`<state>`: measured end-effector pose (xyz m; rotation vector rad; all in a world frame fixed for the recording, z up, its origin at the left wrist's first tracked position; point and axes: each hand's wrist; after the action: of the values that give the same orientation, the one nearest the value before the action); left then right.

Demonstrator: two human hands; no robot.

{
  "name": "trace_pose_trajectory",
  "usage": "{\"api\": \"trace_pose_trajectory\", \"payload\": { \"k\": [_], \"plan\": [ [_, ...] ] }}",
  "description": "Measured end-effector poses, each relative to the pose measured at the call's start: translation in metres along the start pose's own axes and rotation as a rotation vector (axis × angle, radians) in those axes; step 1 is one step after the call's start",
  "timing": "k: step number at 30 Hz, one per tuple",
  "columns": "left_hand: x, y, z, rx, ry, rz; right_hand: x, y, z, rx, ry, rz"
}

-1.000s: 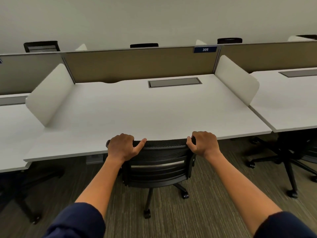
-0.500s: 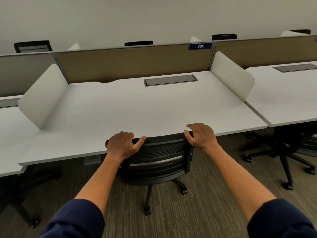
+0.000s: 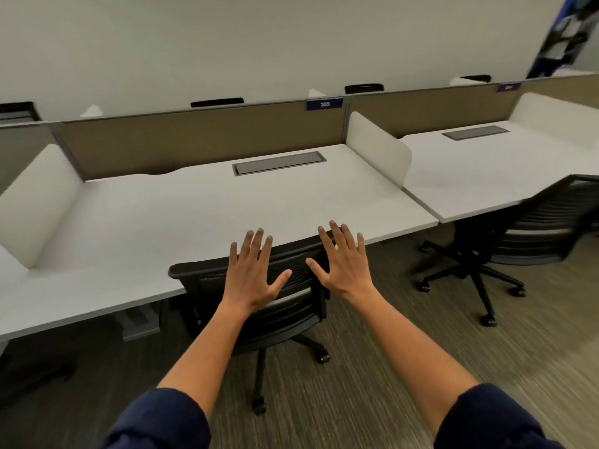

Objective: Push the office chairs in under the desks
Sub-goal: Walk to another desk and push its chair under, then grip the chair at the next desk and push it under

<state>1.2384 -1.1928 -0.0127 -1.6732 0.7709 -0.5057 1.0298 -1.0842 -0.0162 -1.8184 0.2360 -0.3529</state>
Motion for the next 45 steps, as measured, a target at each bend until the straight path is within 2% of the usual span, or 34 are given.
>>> {"api": "trace_pose_trajectory", "payload": {
  "k": [2, 7, 9, 10, 15, 16, 18, 19, 21, 22, 24, 25, 27, 28, 30, 31, 33, 34, 36, 45],
  "plan": [
    [-0.017, 0.008, 0.002, -0.017, 0.046, 0.014, -0.008, -0.005, 0.016, -0.001, 0.013, 0.014],
    [-0.094, 0.026, 0.003, 0.03, 0.226, 0.099, -0.059, -0.023, 0.092, -0.035, 0.184, 0.083],
    [-0.143, 0.033, 0.007, 0.051, 0.308, 0.153, -0.089, -0.034, 0.134, -0.025, 0.277, 0.118],
    [-0.144, 0.034, 0.008, 0.049, 0.309, 0.152, -0.087, -0.035, 0.135, -0.025, 0.278, 0.111],
    [-0.246, 0.038, 0.019, 0.108, 0.457, 0.198, -0.155, -0.063, 0.211, -0.04, 0.469, 0.173],
    [-0.247, 0.038, 0.021, 0.114, 0.451, 0.199, -0.158, -0.063, 0.212, -0.057, 0.469, 0.176],
    [-0.305, 0.038, 0.023, 0.126, 0.533, 0.213, -0.199, -0.076, 0.253, -0.077, 0.563, 0.163],
    [-0.304, 0.039, 0.024, 0.124, 0.533, 0.208, -0.2, -0.077, 0.253, -0.085, 0.558, 0.173],
    [-0.369, 0.04, 0.029, 0.133, 0.612, 0.229, -0.247, -0.09, 0.296, -0.098, 0.645, 0.177],
    [-0.369, 0.04, 0.029, 0.132, 0.612, 0.232, -0.249, -0.09, 0.295, -0.103, 0.641, 0.187],
    [-0.442, 0.044, 0.035, 0.151, 0.665, 0.253, -0.302, -0.106, 0.338, -0.107, 0.698, 0.196],
    [-0.444, 0.043, 0.033, 0.143, 0.666, 0.245, -0.305, -0.108, 0.336, -0.112, 0.686, 0.215],
    [-0.524, 0.045, 0.039, 0.155, 0.706, 0.255, -0.364, -0.129, 0.377, -0.118, 0.718, 0.223],
    [-0.528, 0.043, 0.037, 0.142, 0.714, 0.248, -0.369, -0.133, 0.376, -0.131, 0.706, 0.252],
    [-0.601, 0.044, 0.04, 0.151, 0.747, 0.26, -0.427, -0.153, 0.411, -0.141, 0.744, 0.252],
    [-0.604, 0.042, 0.039, 0.143, 0.751, 0.261, -0.431, -0.156, 0.412, -0.154, 0.743, 0.265],
    [-0.666, 0.044, 0.038, 0.143, 0.759, 0.279, -0.484, -0.174, 0.441, -0.164, 0.779, 0.264],
    [-0.669, 0.043, 0.035, 0.139, 0.764, 0.278, -0.486, -0.175, 0.443, -0.168, 0.773, 0.276],
    [-0.72, 0.047, 0.028, 0.151, 0.76, 0.28, -0.535, -0.189, 0.462, -0.16, 0.783, 0.273],
    [-0.827, 0.079, -0.037, 0.168, 0.769, 0.245, -0.667, -0.191, 0.471, -0.151, 0.821, 0.26]
  ]
}}
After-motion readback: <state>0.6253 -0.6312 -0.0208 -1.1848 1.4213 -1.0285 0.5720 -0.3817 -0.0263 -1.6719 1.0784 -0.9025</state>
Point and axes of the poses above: each hand's wrist, its own z-axis away from the middle knuckle, its own y-axis out of the palm, x = y × z
